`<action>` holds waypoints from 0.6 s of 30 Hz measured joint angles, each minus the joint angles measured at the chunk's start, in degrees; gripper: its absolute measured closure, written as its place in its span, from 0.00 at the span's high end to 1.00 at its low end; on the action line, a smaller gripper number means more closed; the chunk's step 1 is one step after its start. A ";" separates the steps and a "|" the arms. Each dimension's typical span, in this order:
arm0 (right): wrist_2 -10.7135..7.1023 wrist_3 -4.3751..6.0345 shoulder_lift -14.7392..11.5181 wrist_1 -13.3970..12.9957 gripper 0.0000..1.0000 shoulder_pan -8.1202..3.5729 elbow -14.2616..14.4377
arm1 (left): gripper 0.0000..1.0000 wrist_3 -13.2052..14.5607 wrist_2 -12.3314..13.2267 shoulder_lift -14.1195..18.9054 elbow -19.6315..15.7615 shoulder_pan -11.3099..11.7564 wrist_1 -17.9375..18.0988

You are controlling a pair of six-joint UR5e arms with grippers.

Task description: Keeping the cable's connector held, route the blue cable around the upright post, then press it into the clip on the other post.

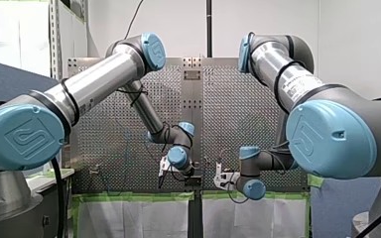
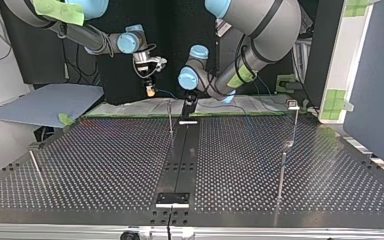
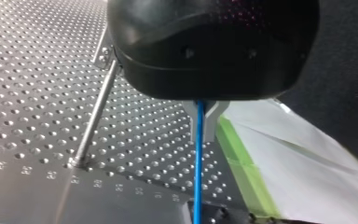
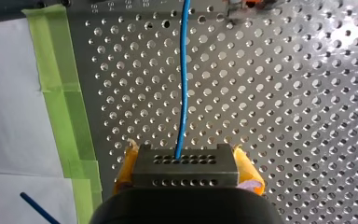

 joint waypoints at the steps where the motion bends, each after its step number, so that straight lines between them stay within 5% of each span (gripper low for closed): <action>1: 0.00 -0.09 0.00 0.35 0.00 -0.06 -0.16 | 0.00 -0.10 -0.01 0.03 0.00 0.00 0.32; 7: -0.05 -0.59 0.00 1.17 0.00 -0.59 -0.66 | 0.00 -1.52 0.02 0.83 0.00 -0.06 2.97; 18: 2.60 -4.84 -0.01 3.04 0.00 -1.07 -0.67 | 0.00 -1.80 0.39 2.02 -0.01 -0.12 3.70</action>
